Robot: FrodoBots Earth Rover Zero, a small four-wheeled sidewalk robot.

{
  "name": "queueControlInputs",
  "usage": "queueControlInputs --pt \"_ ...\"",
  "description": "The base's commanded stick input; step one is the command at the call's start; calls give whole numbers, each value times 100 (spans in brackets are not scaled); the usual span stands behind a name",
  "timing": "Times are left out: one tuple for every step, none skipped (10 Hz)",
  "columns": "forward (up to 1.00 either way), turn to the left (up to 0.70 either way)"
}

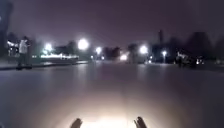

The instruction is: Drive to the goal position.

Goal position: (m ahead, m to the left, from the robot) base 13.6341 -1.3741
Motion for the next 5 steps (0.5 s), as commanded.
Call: queueControlInputs --pt "100 -26" --pt "100 -13" --pt "100 -2" --pt "100 0" --pt "100 0"
